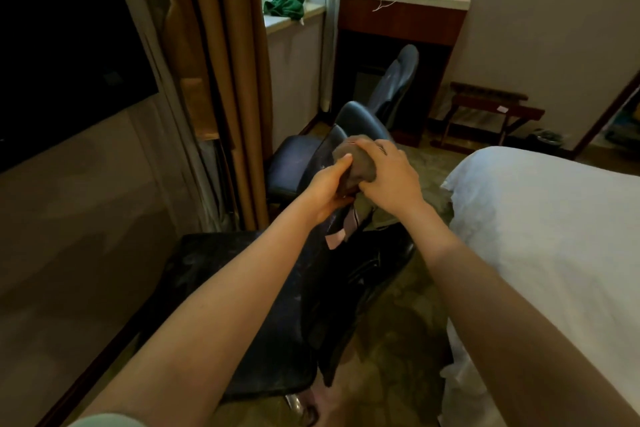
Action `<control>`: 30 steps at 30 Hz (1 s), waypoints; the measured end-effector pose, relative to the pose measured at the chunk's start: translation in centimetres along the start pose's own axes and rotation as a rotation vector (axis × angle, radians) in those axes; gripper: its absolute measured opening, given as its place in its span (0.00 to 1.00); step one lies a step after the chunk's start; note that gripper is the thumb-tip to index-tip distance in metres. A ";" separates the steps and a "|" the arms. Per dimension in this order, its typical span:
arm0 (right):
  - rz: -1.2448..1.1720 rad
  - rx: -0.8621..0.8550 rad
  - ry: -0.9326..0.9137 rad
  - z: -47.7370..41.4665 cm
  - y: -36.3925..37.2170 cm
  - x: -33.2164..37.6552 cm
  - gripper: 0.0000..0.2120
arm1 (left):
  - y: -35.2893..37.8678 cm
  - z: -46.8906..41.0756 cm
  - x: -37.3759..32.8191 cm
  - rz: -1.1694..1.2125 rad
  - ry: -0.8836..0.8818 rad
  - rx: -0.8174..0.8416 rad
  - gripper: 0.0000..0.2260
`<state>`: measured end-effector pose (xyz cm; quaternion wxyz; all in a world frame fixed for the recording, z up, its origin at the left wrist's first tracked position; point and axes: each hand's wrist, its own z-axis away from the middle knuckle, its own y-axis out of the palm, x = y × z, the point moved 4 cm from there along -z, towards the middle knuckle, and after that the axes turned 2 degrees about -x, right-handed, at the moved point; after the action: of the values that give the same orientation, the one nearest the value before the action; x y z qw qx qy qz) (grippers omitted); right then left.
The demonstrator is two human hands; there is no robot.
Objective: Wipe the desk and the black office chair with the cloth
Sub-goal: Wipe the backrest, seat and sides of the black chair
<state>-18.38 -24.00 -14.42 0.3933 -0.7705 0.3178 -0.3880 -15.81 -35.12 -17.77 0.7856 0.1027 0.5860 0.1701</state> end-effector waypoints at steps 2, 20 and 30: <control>0.008 -0.003 -0.010 -1.3 0.5 -0.6 0.31 | -0.4 -1.5 -0.6 -0.042 -0.035 0.008 0.19; 0.126 0.035 -0.292 -12.4 6.5 -3.0 0.31 | -4.8 -11.5 -5.0 -0.279 -0.083 -0.090 0.23; -0.642 0.427 -0.285 -22.0 7.8 -4.8 0.32 | -4.7 -17.1 -7.1 0.144 0.160 -0.519 0.10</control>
<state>-40.91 -31.90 -14.21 0.4434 -0.7777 -0.0841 -0.4376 -33.24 -42.84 -18.11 0.7227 -0.0745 0.5742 0.3773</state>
